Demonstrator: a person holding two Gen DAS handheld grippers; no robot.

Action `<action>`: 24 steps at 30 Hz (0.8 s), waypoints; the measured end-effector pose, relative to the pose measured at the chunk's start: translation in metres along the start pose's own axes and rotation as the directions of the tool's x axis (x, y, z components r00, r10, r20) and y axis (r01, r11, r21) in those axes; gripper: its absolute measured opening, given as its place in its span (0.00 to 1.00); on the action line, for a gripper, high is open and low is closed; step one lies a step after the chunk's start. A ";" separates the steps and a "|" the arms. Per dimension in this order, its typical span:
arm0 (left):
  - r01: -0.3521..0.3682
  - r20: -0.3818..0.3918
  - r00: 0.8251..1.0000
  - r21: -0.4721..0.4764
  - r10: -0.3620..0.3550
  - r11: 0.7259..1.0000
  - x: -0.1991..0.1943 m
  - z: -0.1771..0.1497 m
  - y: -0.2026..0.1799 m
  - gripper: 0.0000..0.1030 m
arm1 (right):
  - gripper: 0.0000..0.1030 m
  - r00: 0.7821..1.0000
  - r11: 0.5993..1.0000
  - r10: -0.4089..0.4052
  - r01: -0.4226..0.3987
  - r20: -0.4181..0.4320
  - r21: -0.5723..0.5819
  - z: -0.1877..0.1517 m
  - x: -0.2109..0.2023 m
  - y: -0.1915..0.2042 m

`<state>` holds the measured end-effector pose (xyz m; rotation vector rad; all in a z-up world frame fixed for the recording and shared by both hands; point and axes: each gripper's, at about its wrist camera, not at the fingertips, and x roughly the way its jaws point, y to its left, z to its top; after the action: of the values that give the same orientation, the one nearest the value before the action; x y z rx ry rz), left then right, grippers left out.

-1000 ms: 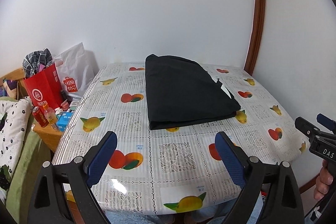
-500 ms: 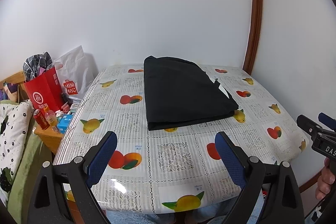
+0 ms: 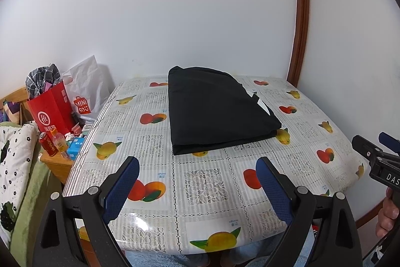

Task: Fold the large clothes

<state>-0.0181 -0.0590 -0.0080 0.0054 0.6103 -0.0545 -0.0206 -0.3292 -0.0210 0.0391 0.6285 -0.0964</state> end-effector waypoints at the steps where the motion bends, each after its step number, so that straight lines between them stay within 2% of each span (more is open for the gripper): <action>1: 0.001 0.000 1.000 0.001 -0.001 1.000 0.000 0.000 0.000 0.92 | 1.00 1.000 1.000 0.001 -0.001 0.000 0.000 0.000 0.000 0.000; 24: 0.004 -0.001 1.000 0.001 -0.004 1.000 0.000 -0.001 0.001 0.92 | 1.00 1.000 1.000 -0.019 0.019 -0.002 0.010 -0.002 0.002 0.000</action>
<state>-0.0193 -0.0576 -0.0089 0.0055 0.6115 -0.0590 -0.0206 -0.3287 -0.0238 0.0429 0.6309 -0.1180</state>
